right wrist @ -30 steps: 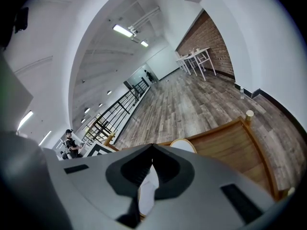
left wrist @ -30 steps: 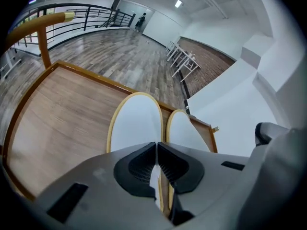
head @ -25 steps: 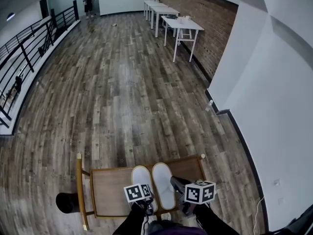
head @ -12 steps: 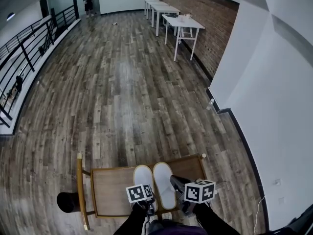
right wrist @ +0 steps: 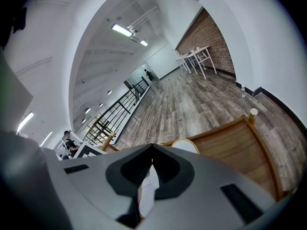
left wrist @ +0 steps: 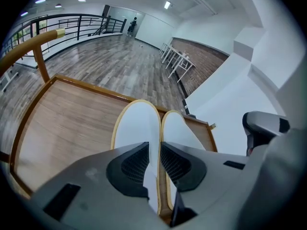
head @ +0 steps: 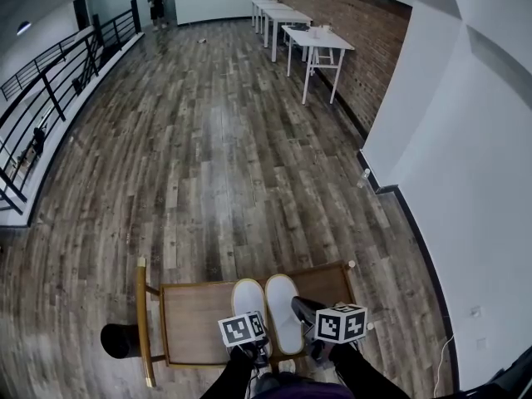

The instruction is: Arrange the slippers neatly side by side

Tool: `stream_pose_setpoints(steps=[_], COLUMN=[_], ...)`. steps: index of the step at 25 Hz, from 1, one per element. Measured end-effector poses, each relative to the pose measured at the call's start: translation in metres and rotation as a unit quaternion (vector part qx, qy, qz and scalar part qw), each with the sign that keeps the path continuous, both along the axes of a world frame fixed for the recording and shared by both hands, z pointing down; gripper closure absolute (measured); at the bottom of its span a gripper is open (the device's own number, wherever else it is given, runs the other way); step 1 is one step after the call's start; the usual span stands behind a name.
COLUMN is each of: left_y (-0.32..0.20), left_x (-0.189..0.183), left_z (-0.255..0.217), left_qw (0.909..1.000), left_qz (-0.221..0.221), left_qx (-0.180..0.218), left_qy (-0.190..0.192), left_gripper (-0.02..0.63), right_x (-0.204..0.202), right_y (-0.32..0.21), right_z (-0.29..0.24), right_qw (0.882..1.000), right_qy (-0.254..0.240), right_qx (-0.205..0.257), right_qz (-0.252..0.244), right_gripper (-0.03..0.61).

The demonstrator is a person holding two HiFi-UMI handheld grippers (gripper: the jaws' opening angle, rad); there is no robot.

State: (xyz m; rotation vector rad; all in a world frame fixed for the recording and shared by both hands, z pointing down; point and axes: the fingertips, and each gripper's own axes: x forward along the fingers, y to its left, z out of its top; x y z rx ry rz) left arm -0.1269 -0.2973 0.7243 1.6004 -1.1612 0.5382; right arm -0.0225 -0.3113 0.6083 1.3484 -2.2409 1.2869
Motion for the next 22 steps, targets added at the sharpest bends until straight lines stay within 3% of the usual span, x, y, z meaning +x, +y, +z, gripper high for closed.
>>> stream_pose_setpoints(steps=[5,10,12,14,18,20,22], left_y=[0.001,-0.008,-0.014,-0.017,-0.017,-0.012,-0.006], left_x=[-0.007,-0.01,-0.012,-0.015,-0.015,-0.011,-0.009], left_z=[-0.02,-0.061,-0.087,-0.115,-0.169,-0.187,-0.199], left_qw=[0.9995,0.9885,0.9764,0.9586,0.9098,0.8928,0.8852], left_qz=[-0.007,0.02,0.024,0.021,0.005,0.006,0.004], left_qx=[0.032,0.146,0.207,0.27,0.393,0.427,0.443], left_qy=[0.0,-0.034,-0.058,-0.087,-0.133,-0.143,-0.141], left_gripper=[0.563,0.563,0.563,0.563,0.563,0.565,0.565], right_x=[-0.007,-0.012,-0.015,-0.018,-0.022,-0.024,-0.026], right_y=[0.002,0.002,0.002,0.002,0.005,0.008,0.012], right_z=[-0.003,-0.013,-0.019,-0.025,-0.037,-0.044,-0.051], right_qw=[1.0,0.999,0.999,0.998,0.996,0.994,0.992], right_qy=[-0.003,-0.002,0.002,0.003,0.01,0.017,0.025], right_qx=[0.006,0.033,0.047,0.062,0.091,0.108,0.122], right_qz=[-0.007,-0.02,-0.023,-0.023,-0.02,-0.021,-0.023], right_gripper=[0.58,0.58,0.58,0.58,0.58,0.58,0.58])
